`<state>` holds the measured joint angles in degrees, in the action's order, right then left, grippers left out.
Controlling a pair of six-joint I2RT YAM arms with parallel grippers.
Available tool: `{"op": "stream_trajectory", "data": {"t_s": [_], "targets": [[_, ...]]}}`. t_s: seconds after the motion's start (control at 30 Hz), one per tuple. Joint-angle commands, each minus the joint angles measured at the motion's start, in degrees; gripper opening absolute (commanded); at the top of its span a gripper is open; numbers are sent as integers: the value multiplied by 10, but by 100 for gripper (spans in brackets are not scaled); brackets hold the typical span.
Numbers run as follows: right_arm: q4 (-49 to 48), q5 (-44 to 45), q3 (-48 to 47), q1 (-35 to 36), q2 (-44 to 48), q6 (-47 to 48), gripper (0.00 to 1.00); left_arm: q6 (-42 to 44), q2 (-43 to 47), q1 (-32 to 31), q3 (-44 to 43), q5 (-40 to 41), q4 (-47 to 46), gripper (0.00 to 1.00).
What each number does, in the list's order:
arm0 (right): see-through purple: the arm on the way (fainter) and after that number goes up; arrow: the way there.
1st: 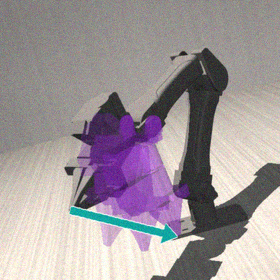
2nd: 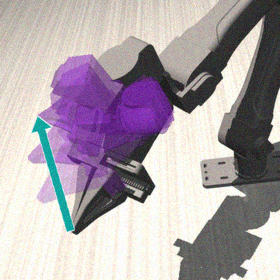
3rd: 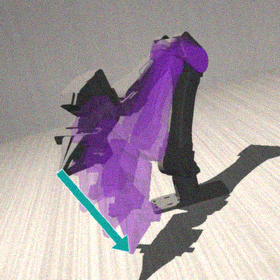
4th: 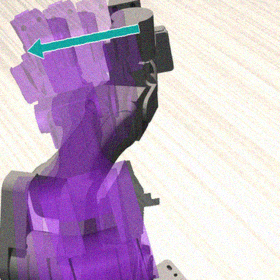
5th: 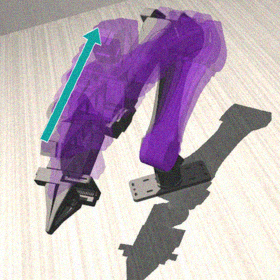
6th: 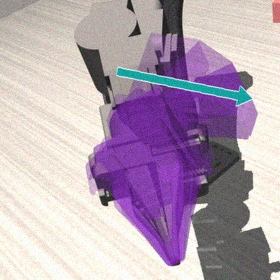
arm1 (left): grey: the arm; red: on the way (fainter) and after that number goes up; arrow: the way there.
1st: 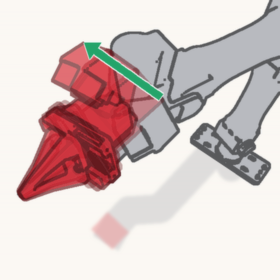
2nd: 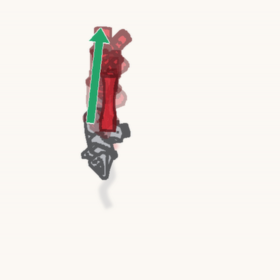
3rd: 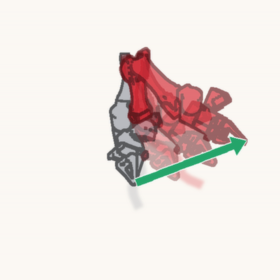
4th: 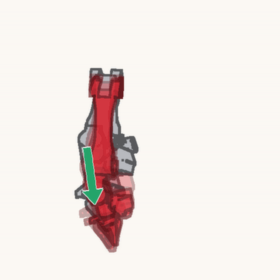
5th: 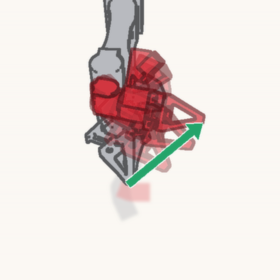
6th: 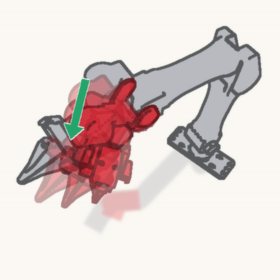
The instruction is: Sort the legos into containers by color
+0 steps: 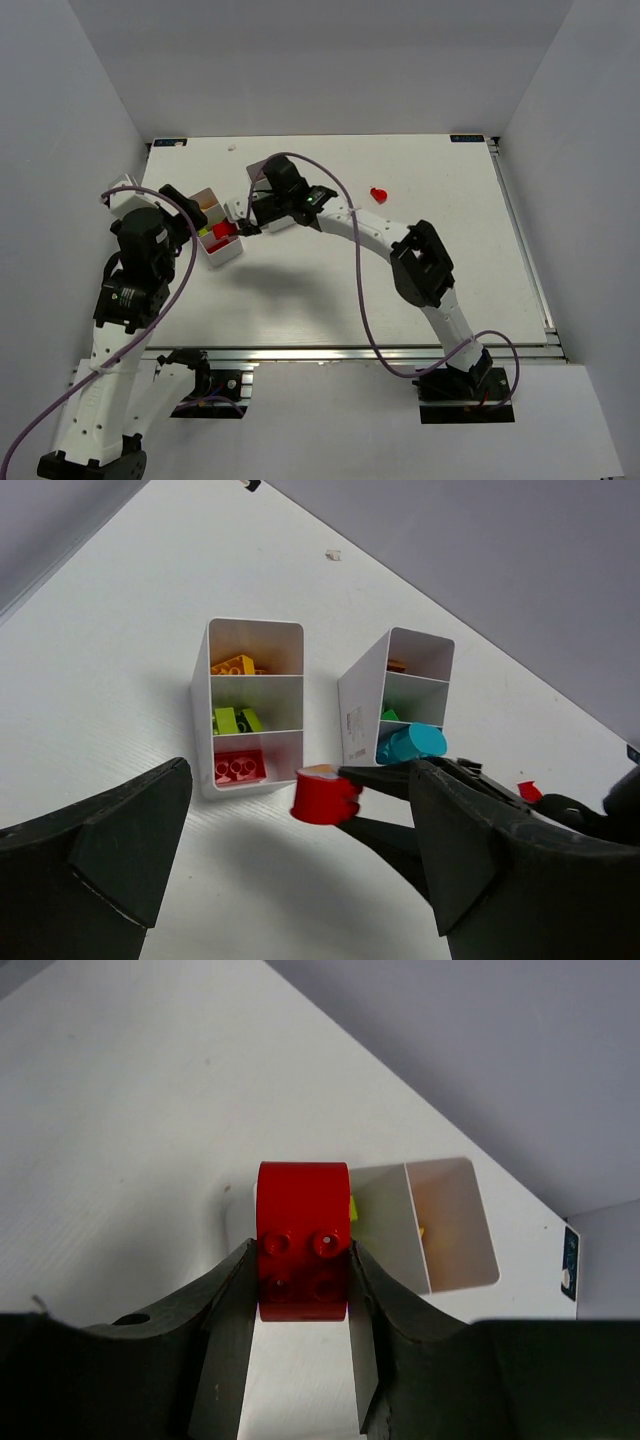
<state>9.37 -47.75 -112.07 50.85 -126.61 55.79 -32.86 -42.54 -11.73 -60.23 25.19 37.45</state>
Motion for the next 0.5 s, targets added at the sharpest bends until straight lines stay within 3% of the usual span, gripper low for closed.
{"op": "stream_trajectory", "data": {"t_s": [0.0,0.3,0.47], "targets": [[-122,43,-31,16,-35,-41,0,17,1,2,-28,14,21,98],[-200,120,-48,44,-92,-41,0,44,-9,3,-20,0,14,98],[-187,133,-73,45,-114,-26,0,65,-19,3,-17,-6,-2,98]]}}
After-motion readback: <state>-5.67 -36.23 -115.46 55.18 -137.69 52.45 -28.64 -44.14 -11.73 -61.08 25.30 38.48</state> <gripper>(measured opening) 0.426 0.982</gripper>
